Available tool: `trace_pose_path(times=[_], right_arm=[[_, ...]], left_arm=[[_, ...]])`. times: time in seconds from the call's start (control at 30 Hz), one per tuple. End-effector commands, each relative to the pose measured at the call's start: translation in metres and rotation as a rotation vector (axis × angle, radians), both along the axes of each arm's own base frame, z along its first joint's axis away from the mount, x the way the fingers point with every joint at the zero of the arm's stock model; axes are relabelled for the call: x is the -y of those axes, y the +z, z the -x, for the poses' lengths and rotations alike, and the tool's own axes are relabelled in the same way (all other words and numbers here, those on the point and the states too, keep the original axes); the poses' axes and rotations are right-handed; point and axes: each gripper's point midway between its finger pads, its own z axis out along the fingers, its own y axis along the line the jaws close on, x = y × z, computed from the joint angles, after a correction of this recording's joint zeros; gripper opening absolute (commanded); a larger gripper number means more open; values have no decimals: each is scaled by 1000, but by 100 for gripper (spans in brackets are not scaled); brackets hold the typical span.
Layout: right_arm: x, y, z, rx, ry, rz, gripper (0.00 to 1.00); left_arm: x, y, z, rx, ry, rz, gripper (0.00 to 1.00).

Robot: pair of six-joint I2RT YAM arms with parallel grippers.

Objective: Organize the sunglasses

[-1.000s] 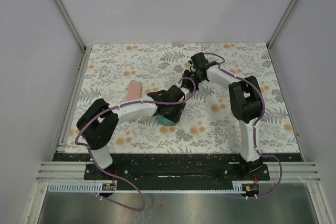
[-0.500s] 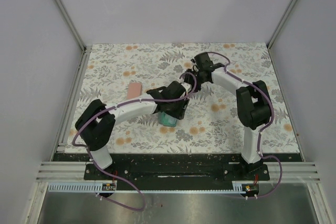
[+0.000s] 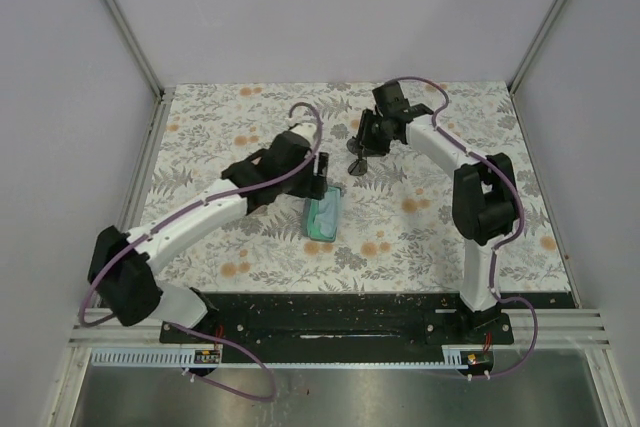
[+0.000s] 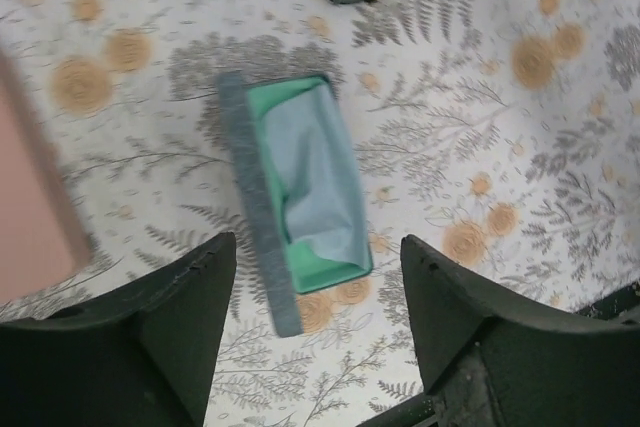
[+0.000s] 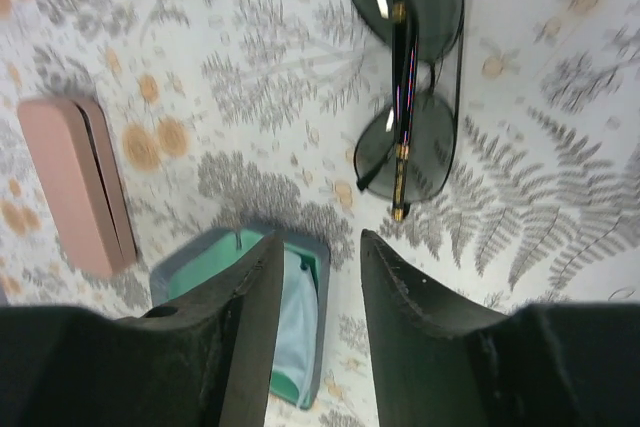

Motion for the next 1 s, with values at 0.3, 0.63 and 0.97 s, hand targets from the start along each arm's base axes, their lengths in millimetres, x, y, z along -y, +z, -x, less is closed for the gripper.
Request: trace_pose_path(times=[0.3,0.63,0.97], right_arm=[[28,-21,-60,69,-99,263,44],[17,-43,-65,41,-65,272,44],[4,-56,-63,28,-27,270,40]], left_arm=[[-87,29,-37,124,268,234,99],[-98,13,-42,88,268,342,99],[-96,0,-44,70,250,333,99]])
